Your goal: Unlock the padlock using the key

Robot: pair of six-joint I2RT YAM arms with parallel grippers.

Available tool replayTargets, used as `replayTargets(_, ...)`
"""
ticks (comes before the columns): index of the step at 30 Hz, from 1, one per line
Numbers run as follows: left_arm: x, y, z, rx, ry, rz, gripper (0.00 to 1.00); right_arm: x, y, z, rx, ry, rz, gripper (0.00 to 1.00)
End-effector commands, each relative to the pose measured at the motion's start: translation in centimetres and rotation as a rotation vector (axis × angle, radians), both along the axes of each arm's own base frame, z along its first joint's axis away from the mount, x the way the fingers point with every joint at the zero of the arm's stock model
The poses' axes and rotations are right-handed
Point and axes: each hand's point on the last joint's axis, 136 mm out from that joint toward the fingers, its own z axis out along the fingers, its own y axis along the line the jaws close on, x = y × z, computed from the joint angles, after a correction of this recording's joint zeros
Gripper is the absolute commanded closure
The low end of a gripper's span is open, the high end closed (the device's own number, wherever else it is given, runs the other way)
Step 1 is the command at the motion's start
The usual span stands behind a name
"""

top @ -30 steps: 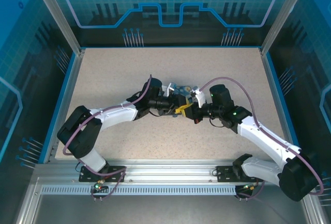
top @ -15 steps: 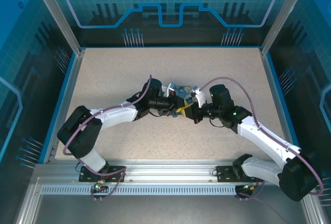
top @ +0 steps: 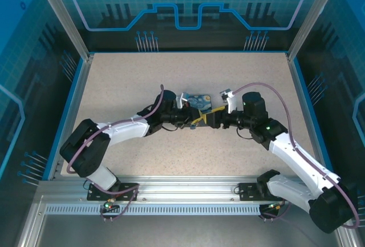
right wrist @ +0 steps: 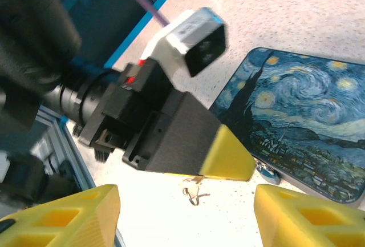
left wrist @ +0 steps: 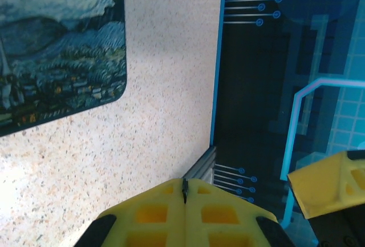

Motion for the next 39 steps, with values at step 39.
replayTargets(39, 6.3, 9.6, 10.2, -0.15, -0.569, 0.799, 1.0, 8.4, 6.6, 3.5, 0.754, 0.305, -0.206, 0.53)
